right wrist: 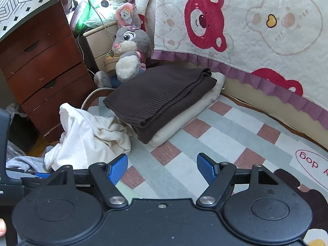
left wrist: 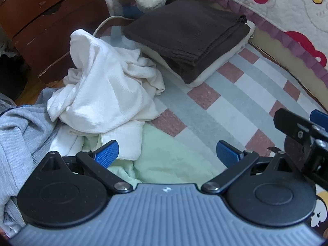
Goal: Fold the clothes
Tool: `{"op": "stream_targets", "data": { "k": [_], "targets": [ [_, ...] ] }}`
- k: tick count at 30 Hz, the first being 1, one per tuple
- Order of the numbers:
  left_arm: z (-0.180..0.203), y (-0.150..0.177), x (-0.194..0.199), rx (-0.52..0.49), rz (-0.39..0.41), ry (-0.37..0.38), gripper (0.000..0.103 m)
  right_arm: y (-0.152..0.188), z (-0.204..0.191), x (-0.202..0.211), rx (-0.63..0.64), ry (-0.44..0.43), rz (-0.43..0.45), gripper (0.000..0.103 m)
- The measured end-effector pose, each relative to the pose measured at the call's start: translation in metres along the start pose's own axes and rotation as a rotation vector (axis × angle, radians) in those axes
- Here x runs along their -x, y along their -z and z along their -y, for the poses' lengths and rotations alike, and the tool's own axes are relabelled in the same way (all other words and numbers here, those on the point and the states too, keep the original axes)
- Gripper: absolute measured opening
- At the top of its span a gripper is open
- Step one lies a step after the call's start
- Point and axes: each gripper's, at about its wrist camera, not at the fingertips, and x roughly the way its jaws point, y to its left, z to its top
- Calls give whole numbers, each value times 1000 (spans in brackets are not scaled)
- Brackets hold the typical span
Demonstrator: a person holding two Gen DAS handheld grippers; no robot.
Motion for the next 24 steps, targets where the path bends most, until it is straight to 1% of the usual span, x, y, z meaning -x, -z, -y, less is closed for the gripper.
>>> {"op": "stream_targets", "data": {
  "k": [8,20,24],
  "targets": [
    [1,2,7,5,26,-3,103,2,0,7,-22,-22,20,79],
    [2,5,16,6,65,-12,103,4,3,7,-52,-8,13,79],
    [-2,5,16,23,63,13,103,5,7,5,-61,2,5,79]
  ]
}}
